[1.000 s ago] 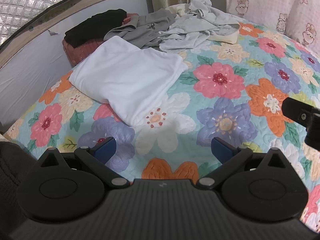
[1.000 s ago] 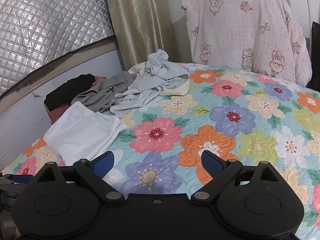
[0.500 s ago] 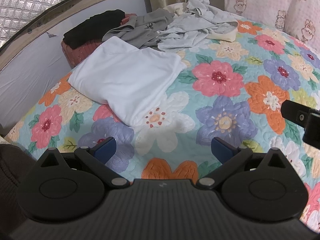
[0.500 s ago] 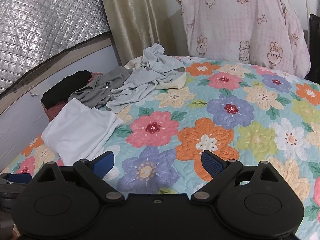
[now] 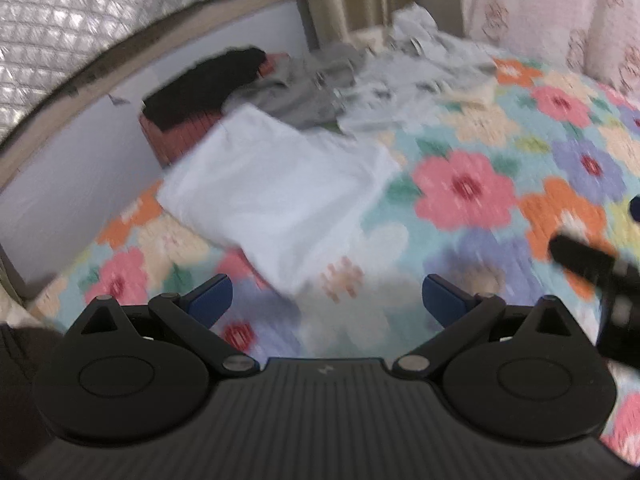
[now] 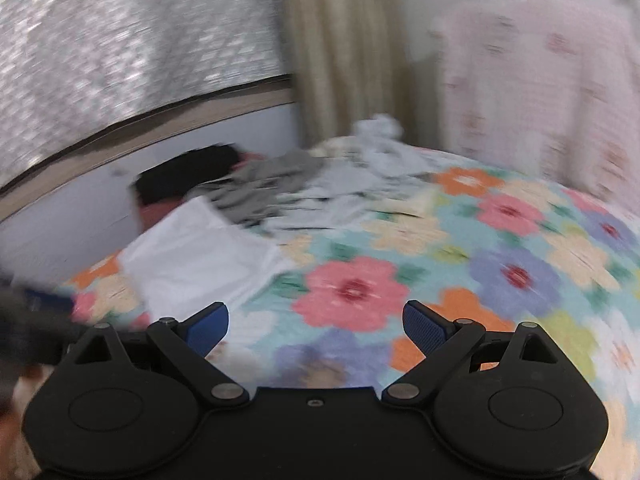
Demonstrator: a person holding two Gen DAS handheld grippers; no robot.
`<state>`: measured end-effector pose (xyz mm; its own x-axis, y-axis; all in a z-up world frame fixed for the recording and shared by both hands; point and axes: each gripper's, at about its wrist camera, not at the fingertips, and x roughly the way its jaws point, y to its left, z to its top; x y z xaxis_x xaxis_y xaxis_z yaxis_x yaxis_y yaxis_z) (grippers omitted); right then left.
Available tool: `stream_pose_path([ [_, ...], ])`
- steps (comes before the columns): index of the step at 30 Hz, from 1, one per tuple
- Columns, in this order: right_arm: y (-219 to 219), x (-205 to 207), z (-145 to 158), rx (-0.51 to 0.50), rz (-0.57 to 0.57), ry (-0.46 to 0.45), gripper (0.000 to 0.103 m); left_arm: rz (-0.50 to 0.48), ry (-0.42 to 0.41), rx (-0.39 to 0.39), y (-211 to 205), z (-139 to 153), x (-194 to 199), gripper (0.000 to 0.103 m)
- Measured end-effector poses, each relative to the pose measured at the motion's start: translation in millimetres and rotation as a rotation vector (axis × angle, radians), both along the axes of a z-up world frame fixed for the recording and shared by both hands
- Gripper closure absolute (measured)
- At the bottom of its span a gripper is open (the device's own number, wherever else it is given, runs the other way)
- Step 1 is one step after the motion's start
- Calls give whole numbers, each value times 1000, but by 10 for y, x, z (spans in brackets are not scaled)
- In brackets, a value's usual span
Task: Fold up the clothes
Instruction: 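Reach both tools toward the grey T-shirt and close the right gripper on it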
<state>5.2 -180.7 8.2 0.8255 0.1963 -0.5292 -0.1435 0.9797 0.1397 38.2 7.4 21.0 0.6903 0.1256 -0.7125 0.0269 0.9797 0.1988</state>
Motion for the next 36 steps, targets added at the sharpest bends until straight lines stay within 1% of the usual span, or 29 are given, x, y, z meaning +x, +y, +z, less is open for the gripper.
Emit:
stream_pose_path([
  [3,81,318,132,-10,120,10,7,22,-37,-15,147,172,277,0],
  [5,125,598,268,-8,188,50,7,25,-68,-27,265,312,497,0],
  [7,169,962,468,-30,260,132,7,25,-115,-36,391,470,713,0],
  [9,220,1248,708,-101,313,183,7,43,-146,-33,504,600,955,0],
  [10,233,1400,855,-141,316,211,7,56,-154,-29,566,654,1104,0],
  [12,248,1635,1083,-190,306,243,7,80,-164,-35,684,714,1386,0],
  [13,262,1760,1190,-210,299,255,7,100,-162,-51,752,714,1542,0],
  [15,277,1979,1279,-236,296,282,7,122,-154,-105,880,662,1826,0],
  [16,295,2129,1268,-247,308,297,7,129,-148,-138,936,614,1965,0],
  [18,375,2368,1167,-261,325,318,7,125,-122,-204,1013,448,2234,0],
  [20,425,2625,929,-216,366,333,7,115,-92,-255,1063,230,2476,3],
  [21,450,2754,809,-193,387,341,7,111,-90,-268,1074,112,2552,3],
  [24,464,3096,452,-121,417,353,7,93,-134,-294,1076,-246,2719,3],
  [25,450,3235,305,-113,420,373,7,88,-154,-302,1077,-362,2762,3],
  [27,436,3469,108,-121,424,393,8,76,-189,-320,1089,-601,2849,3],
  [29,438,3703,-44,-111,434,379,8,84,-193,-338,1134,-801,2966,3],
  [31,453,3953,-169,-76,448,354,8,96,-186,-373,1207,-956,3083,3],
  [32,481,4064,-224,-64,454,346,8,100,-187,-389,1244,-1005,3131,3],
  [34,583,4295,-342,-59,476,315,8,108,-207,-395,1297,-1065,3187,3],
  [36,747,4453,-430,-90,508,276,8,98,-232,-386,1330,-1105,3219,3],
])
